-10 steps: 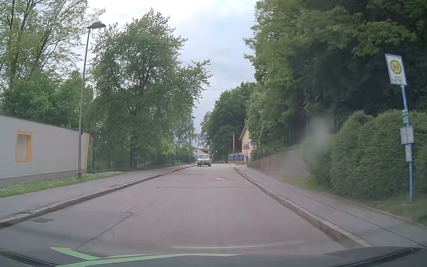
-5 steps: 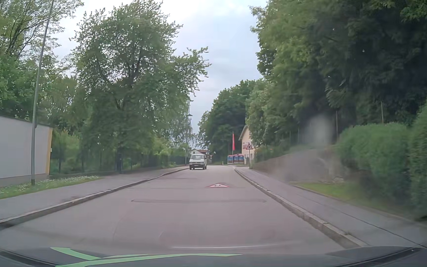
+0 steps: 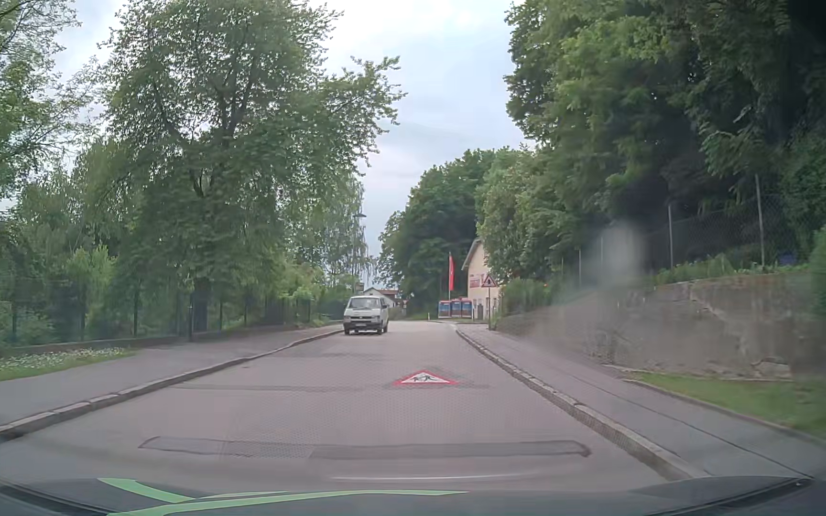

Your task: Follow the waypoints while adhering to traffic rules and regulations

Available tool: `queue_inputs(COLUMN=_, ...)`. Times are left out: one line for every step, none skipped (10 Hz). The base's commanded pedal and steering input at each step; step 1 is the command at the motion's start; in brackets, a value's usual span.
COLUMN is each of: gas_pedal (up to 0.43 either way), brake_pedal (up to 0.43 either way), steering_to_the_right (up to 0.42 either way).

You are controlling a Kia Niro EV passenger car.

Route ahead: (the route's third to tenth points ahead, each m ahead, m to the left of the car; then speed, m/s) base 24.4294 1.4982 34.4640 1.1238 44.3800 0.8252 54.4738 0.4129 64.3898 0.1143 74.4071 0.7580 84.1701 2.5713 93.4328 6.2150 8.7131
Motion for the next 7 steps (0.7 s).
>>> queue_inputs(gas_pedal=0.087, brake_pedal=0.0, steering_to_the_right=0.007)
queue_inputs(gas_pedal=0.087, brake_pedal=0.0, steering_to_the_right=0.006)
queue_inputs(gas_pedal=0.087, brake_pedal=0.0, steering_to_the_right=0.007)
queue_inputs(gas_pedal=0.087, brake_pedal=0.0, steering_to_the_right=0.006)
queue_inputs(gas_pedal=0.087, brake_pedal=0.0, steering_to_the_right=0.007)
queue_inputs(gas_pedal=0.087, brake_pedal=0.0, steering_to_the_right=0.006)
queue_inputs(gas_pedal=0.087, brake_pedal=0.0, steering_to_the_right=0.006)
